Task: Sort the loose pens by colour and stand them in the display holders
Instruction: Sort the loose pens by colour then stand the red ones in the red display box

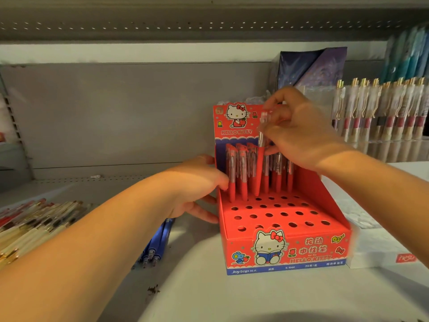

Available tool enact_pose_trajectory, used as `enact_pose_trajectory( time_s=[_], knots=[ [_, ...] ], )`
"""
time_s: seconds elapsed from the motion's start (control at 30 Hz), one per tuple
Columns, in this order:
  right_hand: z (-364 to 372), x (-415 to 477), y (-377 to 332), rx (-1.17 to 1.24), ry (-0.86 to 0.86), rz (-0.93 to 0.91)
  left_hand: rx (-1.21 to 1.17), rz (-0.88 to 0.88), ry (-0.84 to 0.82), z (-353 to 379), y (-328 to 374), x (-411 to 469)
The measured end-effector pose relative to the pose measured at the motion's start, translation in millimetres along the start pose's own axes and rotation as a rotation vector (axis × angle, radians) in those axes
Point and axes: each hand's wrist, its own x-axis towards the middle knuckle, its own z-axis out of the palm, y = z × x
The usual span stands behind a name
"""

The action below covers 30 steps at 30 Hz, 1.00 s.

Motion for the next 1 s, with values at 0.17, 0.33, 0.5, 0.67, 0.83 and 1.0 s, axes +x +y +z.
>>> enact_pose_trajectory(
  time_s=[0.17, 0.33, 0.5, 0.67, 0.83, 1.0],
  knots=[
    [-1, 1, 6, -0.033, -0.006, 0.001, 0.007, 0.042, -0.048, 0, 1, -1],
    [-4, 1, 1, -0.098, -0.006, 0.001, 0.008, 0.044, -0.044, 2, 2, -2],
    [1, -4, 0, -0.196, -0.179, 0.094, 0.007, 0.054, -0.042, 2, -1, -1],
    [4, -6, 0, -0.221, -0.374, 0.183, 0.019, 0.076, -0.050, 2, -4, 1],
    [1, -6, -3, -0.306, -0.350, 0.124, -0.005, 0.090, -0.059, 0, -7, 0],
    [-5, -6, -9, -0.537, -0.178, -0.049, 0.008, 0.075, -0.025, -3, -8, -3]
  ],
)
